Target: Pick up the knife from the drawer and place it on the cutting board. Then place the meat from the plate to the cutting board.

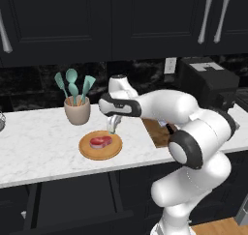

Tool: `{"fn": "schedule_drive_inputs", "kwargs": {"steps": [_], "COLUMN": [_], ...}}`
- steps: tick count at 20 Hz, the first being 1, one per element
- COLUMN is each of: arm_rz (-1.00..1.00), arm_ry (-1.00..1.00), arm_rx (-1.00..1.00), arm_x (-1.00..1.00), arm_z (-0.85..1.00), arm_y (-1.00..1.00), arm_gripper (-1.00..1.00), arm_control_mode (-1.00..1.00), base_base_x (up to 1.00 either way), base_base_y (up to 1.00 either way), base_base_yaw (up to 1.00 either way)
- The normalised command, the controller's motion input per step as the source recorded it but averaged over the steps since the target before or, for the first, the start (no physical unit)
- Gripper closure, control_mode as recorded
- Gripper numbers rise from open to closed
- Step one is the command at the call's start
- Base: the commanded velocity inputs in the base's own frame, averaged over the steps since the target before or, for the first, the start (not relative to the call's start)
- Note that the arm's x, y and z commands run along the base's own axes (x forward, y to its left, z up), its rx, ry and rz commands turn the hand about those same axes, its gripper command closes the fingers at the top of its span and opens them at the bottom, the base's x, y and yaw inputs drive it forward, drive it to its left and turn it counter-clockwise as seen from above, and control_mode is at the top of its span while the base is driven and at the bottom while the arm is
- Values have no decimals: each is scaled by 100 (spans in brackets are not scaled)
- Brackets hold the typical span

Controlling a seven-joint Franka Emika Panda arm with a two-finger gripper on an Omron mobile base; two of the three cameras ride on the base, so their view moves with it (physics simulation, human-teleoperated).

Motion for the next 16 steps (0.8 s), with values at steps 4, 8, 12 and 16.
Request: {"fn": "schedule_drive_inputs", "kwargs": {"steps": [4,8,12,16], "arm_rz": [25,21,15,1], "arm_ry": [0,7,4,2], "arm_rx": [-8,-7,-3,-4], "arm_x": [17,39,9,0], "arm_z": [-29,-38,-23,-27], "arm_y": [58,3,0,1], "arm_gripper": [-100,-100,-100,-100], "arm_control_mode": [-100,-100,-100,-100], "base_base_x": [0,0,0,0], "base_base_y": [0,0,0,0], "base_base_yaw": [0,0,0,0]}}
